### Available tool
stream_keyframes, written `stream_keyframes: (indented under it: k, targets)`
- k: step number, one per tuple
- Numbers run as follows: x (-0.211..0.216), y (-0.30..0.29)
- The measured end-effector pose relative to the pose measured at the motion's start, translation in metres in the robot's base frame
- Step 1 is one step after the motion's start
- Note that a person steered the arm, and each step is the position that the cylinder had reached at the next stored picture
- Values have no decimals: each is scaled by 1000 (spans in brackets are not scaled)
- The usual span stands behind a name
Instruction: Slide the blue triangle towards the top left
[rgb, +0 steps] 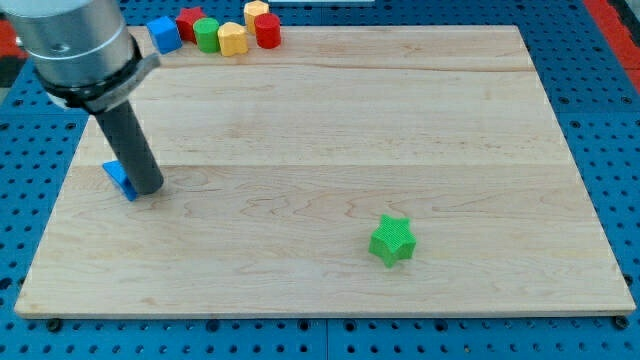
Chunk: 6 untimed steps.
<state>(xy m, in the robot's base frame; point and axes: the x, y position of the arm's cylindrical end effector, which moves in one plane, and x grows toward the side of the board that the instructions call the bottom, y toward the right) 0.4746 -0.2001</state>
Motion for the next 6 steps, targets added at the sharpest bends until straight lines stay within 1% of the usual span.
stream_keyframes:
  k: [1,2,3,4,5,6]
  targets:
    - [-1,-12]
    - [3,6]
    - [29,27]
    - [29,-61]
    - [28,-77]
    - [19,-45]
